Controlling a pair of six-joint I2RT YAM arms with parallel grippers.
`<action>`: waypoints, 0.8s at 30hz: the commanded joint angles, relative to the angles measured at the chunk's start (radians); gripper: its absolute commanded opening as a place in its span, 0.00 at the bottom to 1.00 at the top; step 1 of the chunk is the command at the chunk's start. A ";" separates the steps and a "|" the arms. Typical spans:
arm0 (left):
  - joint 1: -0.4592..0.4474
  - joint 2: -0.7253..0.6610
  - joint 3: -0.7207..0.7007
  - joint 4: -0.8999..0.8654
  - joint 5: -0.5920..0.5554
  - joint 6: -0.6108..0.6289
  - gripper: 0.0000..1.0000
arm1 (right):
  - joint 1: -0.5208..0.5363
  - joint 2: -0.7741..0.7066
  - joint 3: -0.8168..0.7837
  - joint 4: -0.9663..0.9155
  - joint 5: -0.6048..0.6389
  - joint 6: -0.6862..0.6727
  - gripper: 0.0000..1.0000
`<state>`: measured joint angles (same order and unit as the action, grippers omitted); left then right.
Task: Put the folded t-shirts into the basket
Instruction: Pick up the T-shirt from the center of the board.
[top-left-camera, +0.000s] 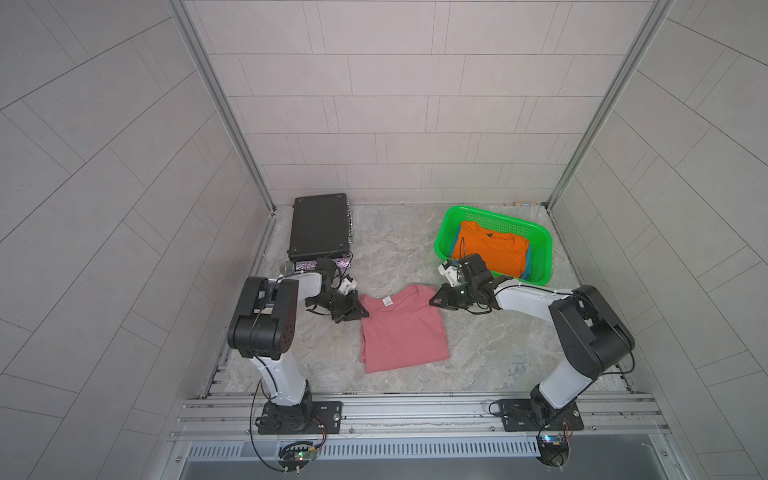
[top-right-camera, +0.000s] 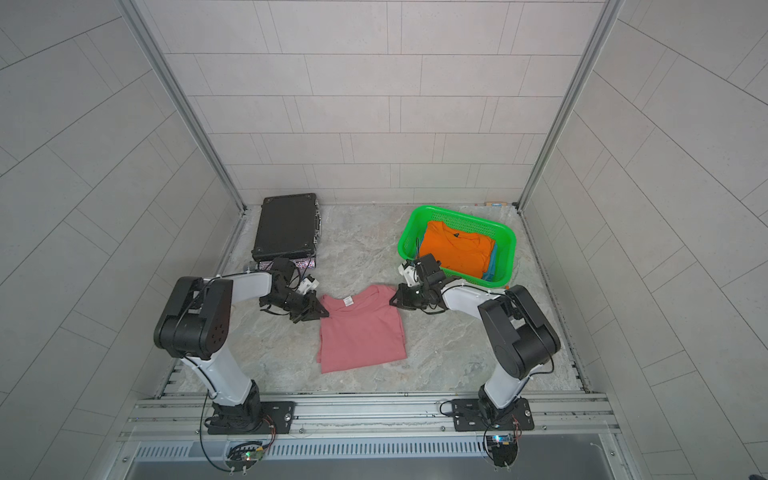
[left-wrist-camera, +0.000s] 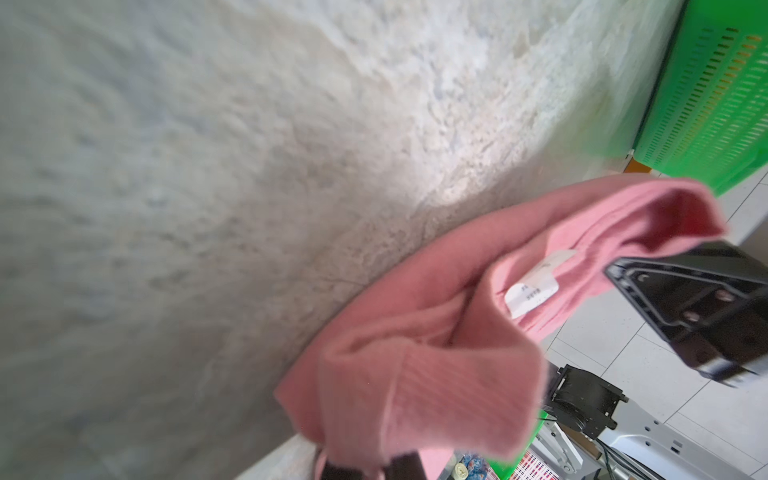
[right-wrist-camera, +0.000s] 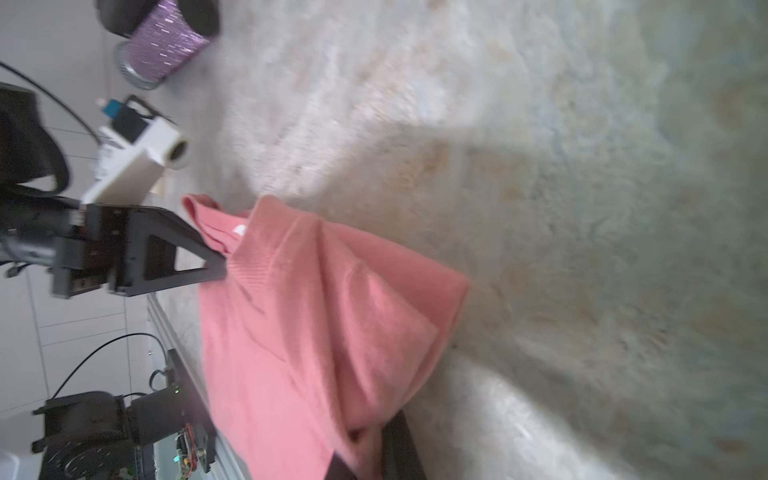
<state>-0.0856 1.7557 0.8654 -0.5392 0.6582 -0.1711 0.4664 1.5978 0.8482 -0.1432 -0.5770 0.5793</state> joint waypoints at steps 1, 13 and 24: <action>-0.006 -0.061 -0.010 -0.012 0.027 0.031 0.00 | 0.003 -0.105 0.001 0.041 0.050 -0.026 0.00; -0.071 -0.329 0.069 -0.011 0.075 0.019 0.00 | -0.007 -0.345 0.048 -0.080 0.152 -0.042 0.00; -0.216 -0.336 0.376 0.022 0.056 -0.038 0.00 | -0.114 -0.617 0.095 -0.204 0.258 -0.070 0.00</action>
<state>-0.2756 1.4338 1.1740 -0.5339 0.7101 -0.1886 0.3820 1.0302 0.9100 -0.3130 -0.3634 0.5335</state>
